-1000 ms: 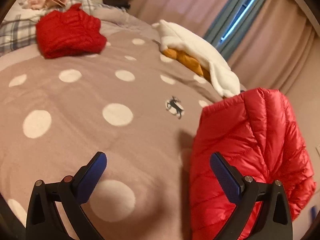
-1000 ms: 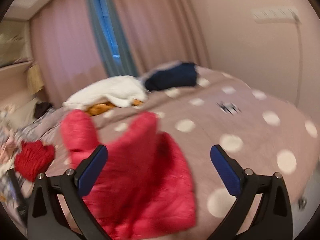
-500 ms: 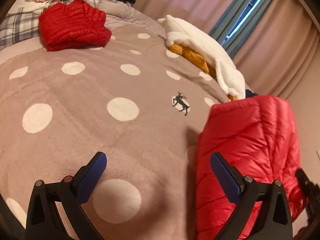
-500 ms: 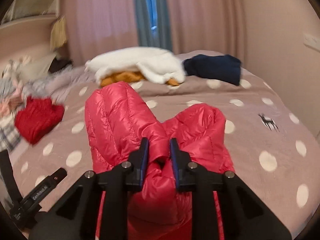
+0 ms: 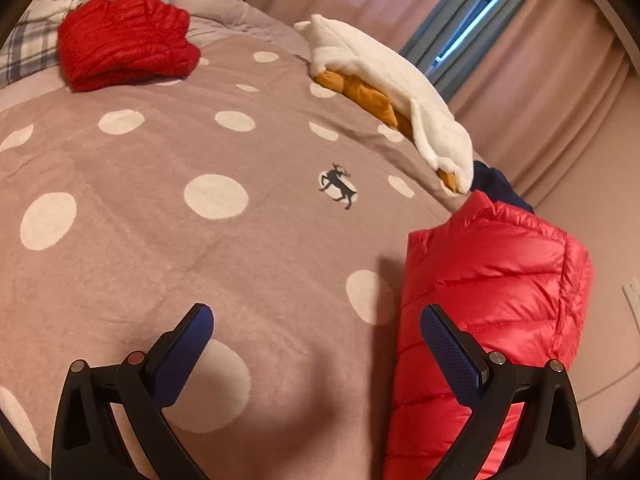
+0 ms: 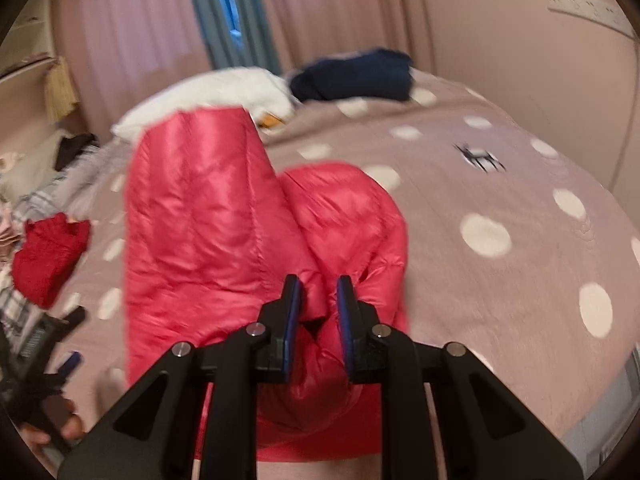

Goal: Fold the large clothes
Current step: 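Close both grippers on the red jacket bundle's edge and lift it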

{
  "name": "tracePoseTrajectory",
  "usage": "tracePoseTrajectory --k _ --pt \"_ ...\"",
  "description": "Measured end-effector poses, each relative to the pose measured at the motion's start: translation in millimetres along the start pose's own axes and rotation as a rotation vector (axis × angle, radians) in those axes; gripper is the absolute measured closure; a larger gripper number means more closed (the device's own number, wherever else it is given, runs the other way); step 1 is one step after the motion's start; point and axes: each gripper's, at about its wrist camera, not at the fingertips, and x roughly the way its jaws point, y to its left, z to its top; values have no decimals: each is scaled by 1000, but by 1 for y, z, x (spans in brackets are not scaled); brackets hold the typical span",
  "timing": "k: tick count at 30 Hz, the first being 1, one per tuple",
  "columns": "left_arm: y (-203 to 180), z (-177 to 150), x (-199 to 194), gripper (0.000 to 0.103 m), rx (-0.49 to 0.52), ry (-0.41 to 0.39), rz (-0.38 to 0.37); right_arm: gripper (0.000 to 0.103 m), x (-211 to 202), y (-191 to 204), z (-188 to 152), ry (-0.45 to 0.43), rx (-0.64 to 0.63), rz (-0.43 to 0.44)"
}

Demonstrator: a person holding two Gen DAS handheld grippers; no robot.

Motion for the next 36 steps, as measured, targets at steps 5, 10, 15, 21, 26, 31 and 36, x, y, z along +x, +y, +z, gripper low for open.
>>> tracePoseTrajectory --k 5,10,15,21,26,31,36 --pt "-14 -9 5 1 32 6 -50 83 58 -20 -27 173 59 -5" --pt "-33 -19 7 1 80 5 -85 85 61 -12 -29 195 -21 -46" --pt "-57 -22 5 1 181 9 -155 89 65 -34 -35 249 55 -13" --pt "-93 -29 14 2 232 35 -346 88 68 -39 -33 253 92 7" --pt "-115 -64 61 1 308 140 -270 86 68 -39 -35 243 82 -32" --pt "-106 -57 66 0 238 187 -298 84 60 -53 -35 208 156 20" --pt "-103 -56 65 0 216 188 -306 61 22 -65 -13 81 213 58"
